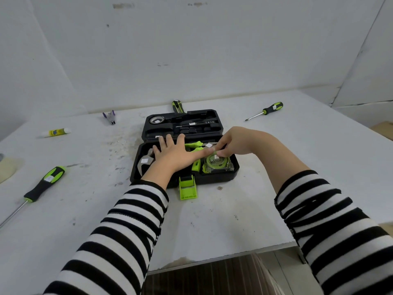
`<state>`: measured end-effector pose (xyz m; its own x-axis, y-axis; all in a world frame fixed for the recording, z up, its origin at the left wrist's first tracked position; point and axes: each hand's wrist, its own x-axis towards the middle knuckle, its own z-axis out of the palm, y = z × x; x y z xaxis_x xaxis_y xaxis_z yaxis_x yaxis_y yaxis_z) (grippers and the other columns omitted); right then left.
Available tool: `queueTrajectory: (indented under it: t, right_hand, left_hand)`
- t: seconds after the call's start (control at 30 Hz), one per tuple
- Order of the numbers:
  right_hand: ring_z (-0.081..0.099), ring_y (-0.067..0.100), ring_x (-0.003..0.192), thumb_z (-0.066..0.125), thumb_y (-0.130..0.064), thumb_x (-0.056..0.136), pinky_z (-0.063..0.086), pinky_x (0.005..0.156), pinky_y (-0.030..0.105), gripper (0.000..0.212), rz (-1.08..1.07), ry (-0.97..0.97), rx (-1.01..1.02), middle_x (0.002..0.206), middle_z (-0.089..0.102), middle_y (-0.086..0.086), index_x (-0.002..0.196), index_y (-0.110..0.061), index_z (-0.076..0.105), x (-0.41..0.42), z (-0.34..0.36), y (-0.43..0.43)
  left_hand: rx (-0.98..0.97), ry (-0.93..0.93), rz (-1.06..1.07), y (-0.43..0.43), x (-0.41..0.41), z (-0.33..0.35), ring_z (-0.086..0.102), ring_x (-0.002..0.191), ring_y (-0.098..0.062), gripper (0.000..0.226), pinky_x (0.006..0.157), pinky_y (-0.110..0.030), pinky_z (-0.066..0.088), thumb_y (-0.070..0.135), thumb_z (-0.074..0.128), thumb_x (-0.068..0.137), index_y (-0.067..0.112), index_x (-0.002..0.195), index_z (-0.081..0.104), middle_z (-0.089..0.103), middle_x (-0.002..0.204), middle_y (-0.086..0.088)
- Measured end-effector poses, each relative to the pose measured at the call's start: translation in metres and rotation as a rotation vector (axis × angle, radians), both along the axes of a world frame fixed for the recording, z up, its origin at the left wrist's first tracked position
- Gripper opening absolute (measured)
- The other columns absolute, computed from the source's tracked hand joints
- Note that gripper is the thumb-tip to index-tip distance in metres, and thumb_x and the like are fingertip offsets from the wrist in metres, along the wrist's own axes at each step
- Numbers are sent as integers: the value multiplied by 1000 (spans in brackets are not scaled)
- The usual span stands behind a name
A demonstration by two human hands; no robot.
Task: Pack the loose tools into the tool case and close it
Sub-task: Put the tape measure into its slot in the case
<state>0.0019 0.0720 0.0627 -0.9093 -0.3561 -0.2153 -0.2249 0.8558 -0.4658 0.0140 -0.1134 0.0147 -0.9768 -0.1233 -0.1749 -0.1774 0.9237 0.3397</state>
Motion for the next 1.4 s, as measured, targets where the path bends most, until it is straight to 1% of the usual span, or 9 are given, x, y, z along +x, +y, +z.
queueTrajectory:
  t: [0.1, 0.27, 0.37, 0.5, 0.6, 0.87, 1.0, 1.17, 1.4]
  right_hand:
    - [51, 12, 87, 65, -25, 89, 38, 79, 25, 22, 11, 2, 25, 75, 54, -18, 110, -26, 72, -1, 1, -2]
    - [51, 13, 84, 60, -24, 92, 38, 76, 25, 23, 16, 40, 5, 74, 54, -16, 112, -24, 71, 3, -3, -2]
    - [53, 14, 83, 57, -25, 93, 40, 70, 22, 24, 26, 100, 12, 86, 62, -5, 113, -21, 70, 9, -7, -3]
    - [55, 16, 94, 63, -38, 89, 41, 77, 26, 34, 35, 139, 46, 101, 58, -4, 120, -24, 62, 15, -7, -6]
    - [52, 16, 93, 63, -35, 89, 41, 77, 27, 31, 37, 199, 67, 104, 58, -1, 118, -25, 60, 15, -7, -10]
    - [54, 19, 86, 61, -36, 91, 41, 75, 28, 24, 65, 86, 77, 75, 48, -16, 112, -25, 67, -1, 3, -9]
    - [62, 24, 89, 59, -37, 91, 48, 74, 30, 23, 84, 67, 134, 91, 60, -5, 108, -25, 69, -3, 6, -12]
    - [56, 16, 92, 62, -33, 90, 38, 74, 25, 22, 68, 180, 122, 94, 59, -5, 108, -23, 71, 4, 4, -12]
    - [58, 13, 91, 63, -29, 91, 41, 74, 24, 20, 43, 228, 143, 105, 70, -3, 106, -22, 73, 7, -2, -12]
  left_hand:
    - [-9, -6, 4, 1, 0, 0, -17, 146, -30, 127, 116, -54, -8, 99, 32, 48, 31, 152, 8, -8, 160, -9]
    - [-32, 10, -9, 1, 3, -4, -18, 145, -31, 129, 116, -55, -9, 101, 24, 45, 30, 152, 5, -9, 160, -10]
    - [-57, 35, -14, 0, 3, -5, -18, 145, -32, 126, 116, -56, -8, 100, 22, 50, 29, 152, 4, -8, 160, -12]
    - [-67, 62, -11, 0, 3, -7, -16, 146, -31, 125, 116, -56, -7, 100, 19, 52, 29, 153, 5, -6, 160, -12]
    - [-66, 79, -17, 0, 4, -8, -15, 146, -31, 126, 116, -56, -7, 101, 18, 50, 29, 152, 7, -5, 160, -12]
    - [-76, 107, -20, -3, 4, -11, -13, 147, -30, 120, 116, -55, -5, 99, 13, 54, 29, 152, 11, -1, 161, -11]
    - [-96, 109, -23, -2, 4, -11, -12, 147, -30, 119, 117, -55, -4, 97, 11, 55, 28, 152, 11, -1, 161, -12]
    - [-101, 105, -28, -2, 4, -11, -12, 147, -31, 122, 117, -56, -4, 98, 11, 52, 28, 152, 10, -1, 161, -12]
    - [-121, 89, -35, -2, 4, -10, -13, 146, -31, 126, 116, -56, -5, 100, 15, 49, 28, 152, 6, -4, 160, -12]
